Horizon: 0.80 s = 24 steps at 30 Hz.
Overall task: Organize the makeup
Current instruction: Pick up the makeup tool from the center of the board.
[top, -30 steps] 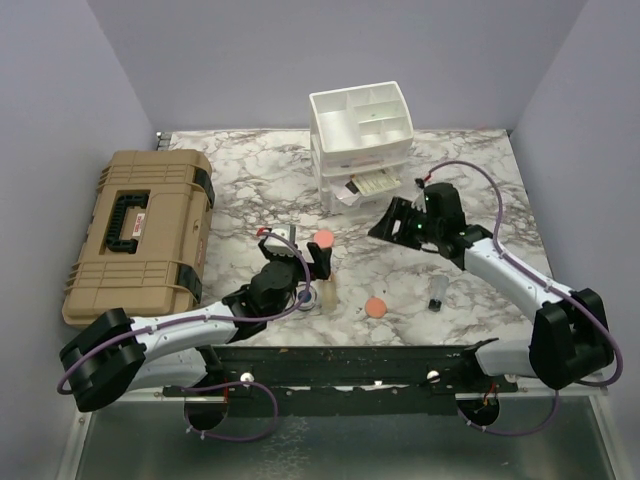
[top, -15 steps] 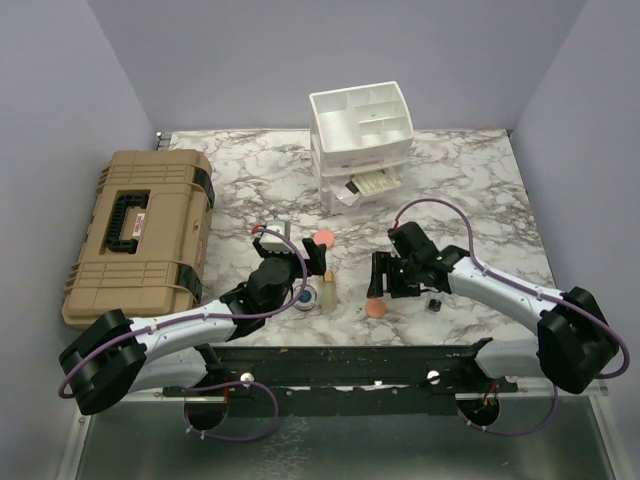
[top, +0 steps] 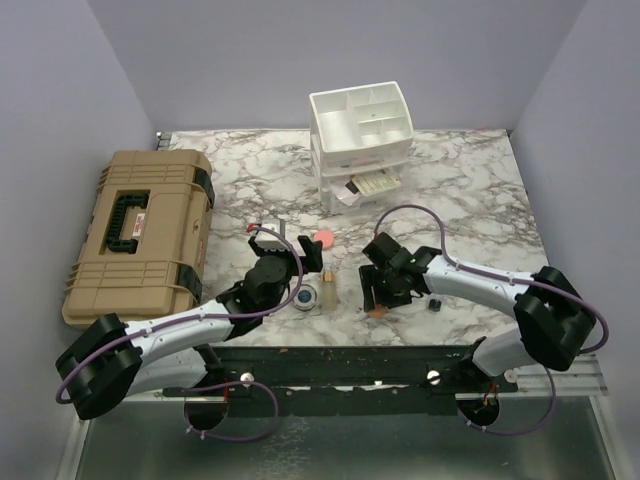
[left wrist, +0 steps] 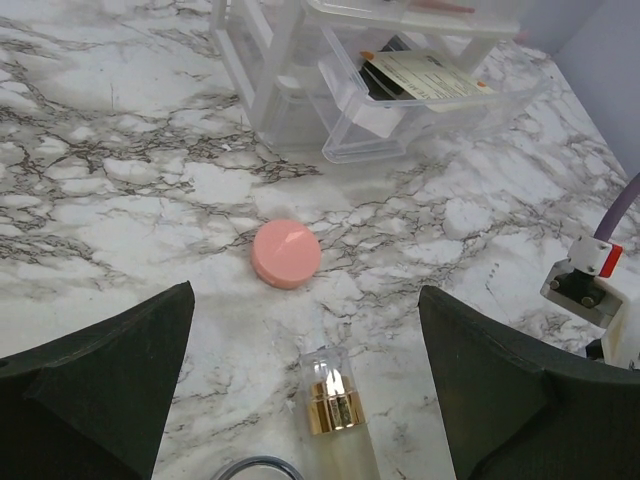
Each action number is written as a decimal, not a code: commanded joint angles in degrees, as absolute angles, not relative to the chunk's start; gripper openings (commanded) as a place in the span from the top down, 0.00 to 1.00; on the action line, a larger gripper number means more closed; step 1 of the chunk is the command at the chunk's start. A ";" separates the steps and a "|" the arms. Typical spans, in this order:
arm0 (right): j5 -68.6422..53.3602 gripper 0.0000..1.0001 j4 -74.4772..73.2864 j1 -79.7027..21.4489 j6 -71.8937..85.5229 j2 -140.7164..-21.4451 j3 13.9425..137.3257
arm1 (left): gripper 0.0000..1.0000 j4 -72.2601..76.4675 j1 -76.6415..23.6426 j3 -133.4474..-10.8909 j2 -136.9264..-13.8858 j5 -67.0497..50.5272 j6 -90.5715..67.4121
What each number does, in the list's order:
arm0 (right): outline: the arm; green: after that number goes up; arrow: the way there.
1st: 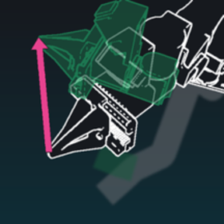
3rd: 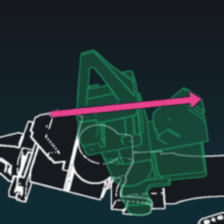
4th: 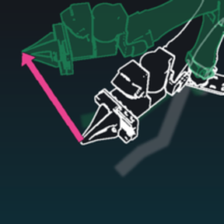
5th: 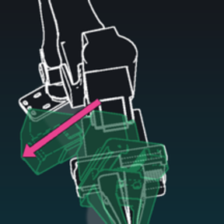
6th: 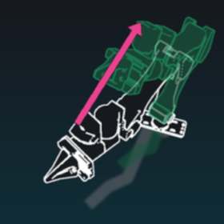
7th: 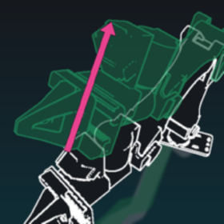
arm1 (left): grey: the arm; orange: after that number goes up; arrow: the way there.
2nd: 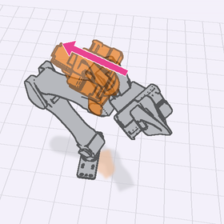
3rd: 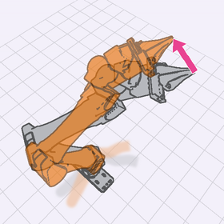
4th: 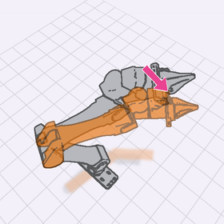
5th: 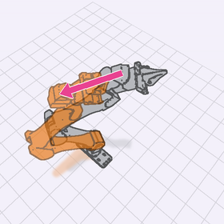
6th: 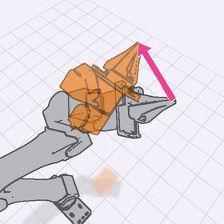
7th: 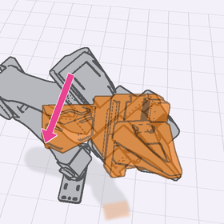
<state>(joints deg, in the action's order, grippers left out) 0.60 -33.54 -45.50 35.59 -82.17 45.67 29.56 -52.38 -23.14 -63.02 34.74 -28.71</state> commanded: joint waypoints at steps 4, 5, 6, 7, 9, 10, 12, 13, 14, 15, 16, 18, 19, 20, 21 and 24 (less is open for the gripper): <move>6.57 0.35 -36.25 -47.41 36.98 -85.58 48.08 | 0.04 27.80 -51.36 -24.00 -61.00 34.06 -29.18; 7.07 0.36 -36.55 -47.60 37.30 -86.05 48.08 | 0.04 27.73 -51.30 -23.92 -60.88 34.02 -29.22; 7.62 0.36 -36.82 -47.82 37.61 -86.57 48.18 | 0.04 27.69 -51.20 -23.83 -60.78 34.01 -29.29; 8.04 0.36 -36.90 -48.03 37.81 -86.91 48.17 | 0.04 27.69 -51.24 -23.75 -60.69 33.87 -29.34; 8.31 0.37 -36.87 -48.45 38.09 -87.49 48.17 | 0.04 27.60 -51.14 -23.49 -60.49 33.75 -29.57; 8.42 0.38 -36.72 -48.69 38.21 -87.61 48.16 | 0.04 27.55 -51.07 -23.35 -60.35 33.66 -29.76; 8.55 0.40 -36.44 -49.14 38.38 -87.86 48.07 | 0.04 27.55 -51.07 -23.06 -60.07 33.55 -30.05; 8.61 0.41 -36.24 -49.30 38.53 -87.95 47.99 | 0.04 27.44 -51.13 -22.89 -59.91 33.57 -30.13; 8.46 0.42 -35.86 -49.39 38.72 -87.85 47.78 | 0.04 27.35 -51.08 -22.74 -59.75 33.55 -30.31; 8.14 0.43 -35.43 -49.39 38.73 -87.74 47.52 | 0.04 27.19 -51.04 -22.60 -59.50 33.51 -30.45; 8.36 0.45 -35.27 -49.39 39.01 -87.53 47.41 | 0.04 27.10 -51.04 -22.47 -59.31 33.50 -30.57; 8.84 0.49 -34.72 -49.39 39.43 -86.68 47.09 | 0.04 27.03 -50.99 -22.21 -58.86 33.63 -30.72; 9.39 0.50 -34.64 -49.39 39.77 -86.17 47.03 | 0.04 26.91 -50.98 -22.11 -58.69 33.67 -30.80; 9.86 0.53 -34.47 -49.39 39.89 -85.66 46.95 | 0.04 26.91 -51.00 -22.07 -58.54 33.72 -30.89; 10.00 0.57 -34.00 -49.39 39.84 -85.12 46.79 | 0.04 26.84 -50.99 -21.98 -58.54 33.82 -31.00; 9.98 0.61 -32.76 -49.39 39.74 -84.02 46.67 | 0.04 26.81 -51.04 -22.04 -58.61 33.63 -31.11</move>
<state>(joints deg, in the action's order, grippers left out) 7.53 -34.76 -49.06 38.98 -86.11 47.13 27.27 -51.33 -22.81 -59.37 34.68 -30.41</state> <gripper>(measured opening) 0.419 0.955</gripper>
